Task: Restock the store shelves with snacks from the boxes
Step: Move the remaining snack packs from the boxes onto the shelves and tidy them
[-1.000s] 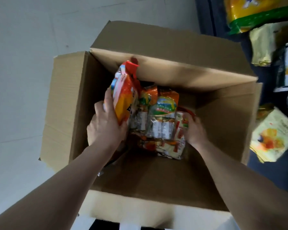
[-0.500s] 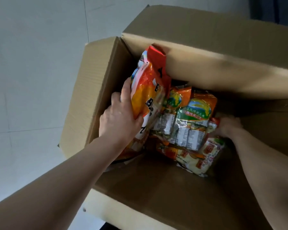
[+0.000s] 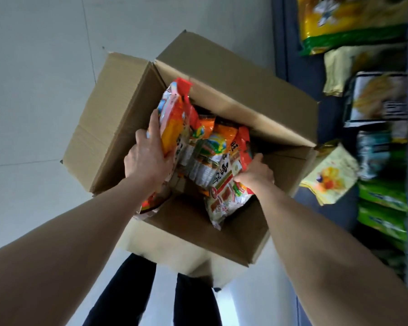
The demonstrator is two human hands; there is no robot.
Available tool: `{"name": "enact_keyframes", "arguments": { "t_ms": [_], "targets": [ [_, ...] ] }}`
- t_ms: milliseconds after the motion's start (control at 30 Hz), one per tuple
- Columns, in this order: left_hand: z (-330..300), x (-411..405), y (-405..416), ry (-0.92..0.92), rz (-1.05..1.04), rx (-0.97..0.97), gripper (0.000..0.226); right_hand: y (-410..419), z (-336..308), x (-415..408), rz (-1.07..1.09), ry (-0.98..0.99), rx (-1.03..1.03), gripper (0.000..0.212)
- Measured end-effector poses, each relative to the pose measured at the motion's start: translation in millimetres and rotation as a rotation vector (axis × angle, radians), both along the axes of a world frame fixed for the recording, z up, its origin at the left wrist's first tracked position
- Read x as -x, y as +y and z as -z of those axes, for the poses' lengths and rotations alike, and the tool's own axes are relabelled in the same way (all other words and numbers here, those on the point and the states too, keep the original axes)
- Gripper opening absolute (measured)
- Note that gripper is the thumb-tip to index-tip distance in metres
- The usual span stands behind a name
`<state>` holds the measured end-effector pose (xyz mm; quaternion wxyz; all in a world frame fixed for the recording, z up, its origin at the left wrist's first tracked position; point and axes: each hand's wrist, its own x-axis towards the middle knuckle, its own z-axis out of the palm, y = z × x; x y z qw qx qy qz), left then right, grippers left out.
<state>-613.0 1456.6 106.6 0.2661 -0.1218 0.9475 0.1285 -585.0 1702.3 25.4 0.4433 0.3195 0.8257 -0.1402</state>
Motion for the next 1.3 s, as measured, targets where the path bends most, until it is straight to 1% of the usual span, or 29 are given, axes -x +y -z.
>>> {"name": "enact_keyframes", "arguments": {
  "t_ms": [167, 267, 367, 467, 600, 767, 1000, 1133, 1300],
  "targets": [
    [-75.1, -21.4, 8.1, 0.005, -0.030, -0.038, 0.085, 0.5, -94.7, -32.7, -0.005, 0.126, -0.032, 0.070],
    [-121.6, -33.1, 6.7, 0.021, -0.049, -0.084, 0.084, 7.3, -159.9, -55.4, 0.007, 0.182, -0.066, 0.068],
    [-168.6, -45.3, 4.1, 0.066, -0.057, -0.168, 0.088, 17.1, -225.2, -77.4, 0.058, 0.244, -0.080, 0.068],
    [-218.9, -55.3, 2.8, 0.112, -0.008, -0.213, 0.097, 19.1, -286.7, -97.4, 0.129, 0.297, -0.069, 0.071],
    [-273.1, -68.7, -3.6, 0.215, 0.110, -0.292, 0.097, 7.3, -354.2, -129.9, 0.197, 0.366, -0.133, 0.073],
    [-332.6, -85.9, -20.0, 0.293, 0.325, -0.372, 0.084, -30.1, -426.5, -187.1, 0.263, 0.465, -0.242, 0.069],
    [-421.7, -135.2, -55.9, 0.366, 0.678, -0.478, 0.087, -100.0, -522.0, -304.4, 0.424, 0.641, -0.397, 0.064],
    [-477.0, -172.2, -58.4, 0.376, 0.768, -0.493, 0.084, -124.8, -570.9, -377.0, 0.478, 0.713, -0.507, 0.060],
    [-534.6, -224.1, -37.9, 0.410, 0.909, -0.597, 0.085, -135.1, -630.4, -469.2, 0.568, 0.789, -0.648, 0.057]
  ]
}}
